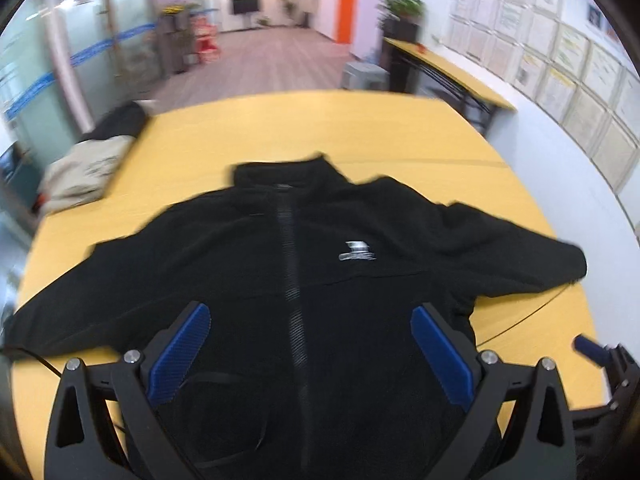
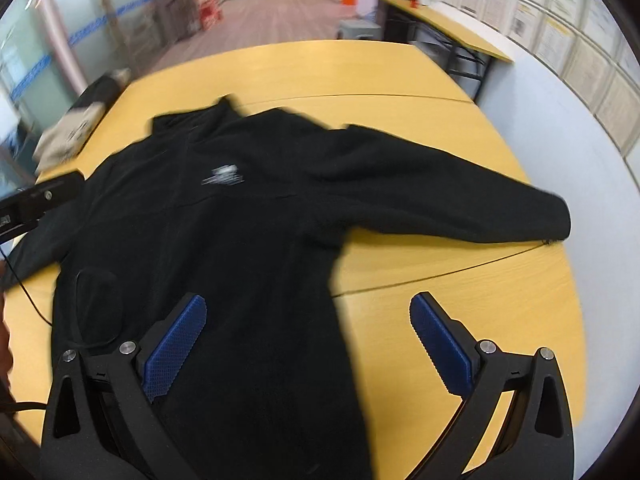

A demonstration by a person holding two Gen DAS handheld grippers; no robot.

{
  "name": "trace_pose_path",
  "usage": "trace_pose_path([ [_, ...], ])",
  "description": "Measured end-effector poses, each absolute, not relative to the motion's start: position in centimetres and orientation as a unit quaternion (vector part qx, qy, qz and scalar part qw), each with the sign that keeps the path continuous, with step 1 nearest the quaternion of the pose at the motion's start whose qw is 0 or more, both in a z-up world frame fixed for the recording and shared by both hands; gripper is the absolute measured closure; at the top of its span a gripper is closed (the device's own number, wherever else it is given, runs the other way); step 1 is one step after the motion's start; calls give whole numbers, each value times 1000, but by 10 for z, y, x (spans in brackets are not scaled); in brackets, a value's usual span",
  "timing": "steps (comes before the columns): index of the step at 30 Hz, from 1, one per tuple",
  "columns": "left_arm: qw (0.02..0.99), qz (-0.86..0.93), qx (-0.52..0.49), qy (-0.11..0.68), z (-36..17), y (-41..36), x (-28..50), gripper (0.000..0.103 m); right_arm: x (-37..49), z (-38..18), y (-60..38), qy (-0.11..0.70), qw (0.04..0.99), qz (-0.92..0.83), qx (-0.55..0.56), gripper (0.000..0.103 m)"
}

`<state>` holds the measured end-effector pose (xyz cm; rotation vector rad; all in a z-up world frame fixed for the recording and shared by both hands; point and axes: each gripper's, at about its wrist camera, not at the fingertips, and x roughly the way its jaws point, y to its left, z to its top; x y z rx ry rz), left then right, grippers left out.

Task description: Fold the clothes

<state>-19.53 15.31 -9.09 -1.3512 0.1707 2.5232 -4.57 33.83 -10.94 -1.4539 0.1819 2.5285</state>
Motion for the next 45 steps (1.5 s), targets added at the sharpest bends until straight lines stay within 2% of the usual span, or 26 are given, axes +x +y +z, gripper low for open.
trace_pose_path([
  [4, 216, 860, -442, 134, -140, 243, -239, 0, -40, -143, 457, 118, 183, 859, -463, 0],
  [9, 295, 839, -437, 133, -186, 321, -275, 0, -35, -182, 599, 208, 240, 848, -425, 0],
  [12, 333, 823, -440, 135, -213, 359, -295, 0, -41, -197, 634, 214, 271, 833, -433, 0],
  [14, 350, 817, -432, 154, -227, 380, -303, 0, -45, -207, 658, 218, 292, 822, -438, 6],
  [19, 377, 796, -442, 172, -249, 408, -313, 0, -55, -232, 717, 228, 343, 793, -449, 9],
  [21, 376, 796, -433, 193, -254, 415, -311, 0, -57, -243, 730, 252, 343, 783, -453, 13],
  [23, 381, 797, -422, 205, -255, 421, -309, 0, -58, -241, 727, 243, 342, 795, -439, 14],
  [26, 382, 799, -419, 201, -254, 424, -307, 0, -65, -239, 727, 237, 339, 803, -430, 27],
  [27, 382, 801, -416, 200, -255, 424, -306, 0, -66, -239, 728, 238, 337, 806, -424, 43],
  [28, 381, 802, -414, 199, -255, 424, -305, 0, -66, -238, 728, 241, 334, 810, -417, 75],
  [30, 380, 804, -413, 198, -255, 424, -303, 0, -61, -236, 729, 267, 320, 817, -399, 89],
  [32, 378, 804, -414, 198, -254, 424, -301, 0, -54, -231, 728, 289, 308, 824, -378, 92],
  [36, 384, 808, -401, 196, -248, 437, -296, 0, -20, -183, 703, 282, 307, 859, -296, 94],
  [39, 388, 800, -395, 231, -260, 460, -288, 0, 16, -138, 676, 254, 319, 883, -231, 94],
  [43, 381, 797, -415, 221, -253, 465, -298, 0, 18, -98, 643, 209, 303, 907, -206, 93],
  [45, 371, 811, -406, 201, -232, 445, -292, 2, 10, -73, 630, 189, 280, 922, -190, 93],
])
